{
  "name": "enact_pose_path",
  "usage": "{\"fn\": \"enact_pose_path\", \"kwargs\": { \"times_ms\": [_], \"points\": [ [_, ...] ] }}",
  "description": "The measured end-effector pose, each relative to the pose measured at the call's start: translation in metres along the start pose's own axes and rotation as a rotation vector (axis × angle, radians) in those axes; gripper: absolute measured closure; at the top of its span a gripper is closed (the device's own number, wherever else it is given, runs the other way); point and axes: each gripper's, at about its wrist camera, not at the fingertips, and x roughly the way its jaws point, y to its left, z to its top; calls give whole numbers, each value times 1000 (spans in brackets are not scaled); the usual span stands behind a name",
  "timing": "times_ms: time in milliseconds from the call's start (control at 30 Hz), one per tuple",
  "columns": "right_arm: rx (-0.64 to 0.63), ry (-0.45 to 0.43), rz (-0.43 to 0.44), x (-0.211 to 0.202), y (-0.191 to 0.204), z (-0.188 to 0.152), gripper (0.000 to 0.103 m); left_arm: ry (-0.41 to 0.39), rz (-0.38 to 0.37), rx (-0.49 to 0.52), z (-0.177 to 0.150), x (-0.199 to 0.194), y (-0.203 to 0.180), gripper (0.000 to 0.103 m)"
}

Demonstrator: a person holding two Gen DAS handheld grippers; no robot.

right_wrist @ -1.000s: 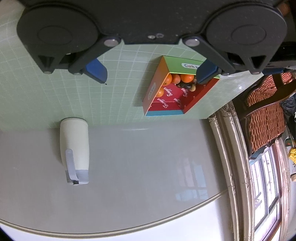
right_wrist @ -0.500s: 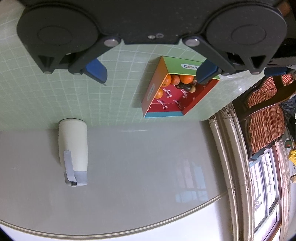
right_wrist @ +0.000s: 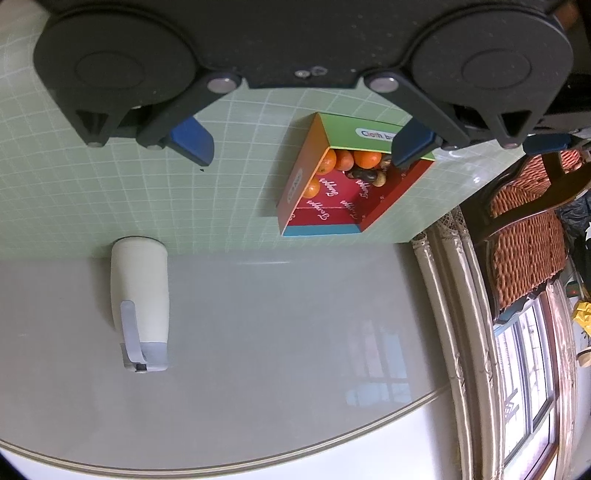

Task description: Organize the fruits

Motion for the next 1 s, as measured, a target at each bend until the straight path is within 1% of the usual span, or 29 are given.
{"fn": "enact_pose_path", "kwargs": {
  "times_ms": [1000],
  "points": [
    [-17, 5, 4, 4, 5, 3, 0, 6, -2, 16, -4, 4, -3, 0]
  ]
}}
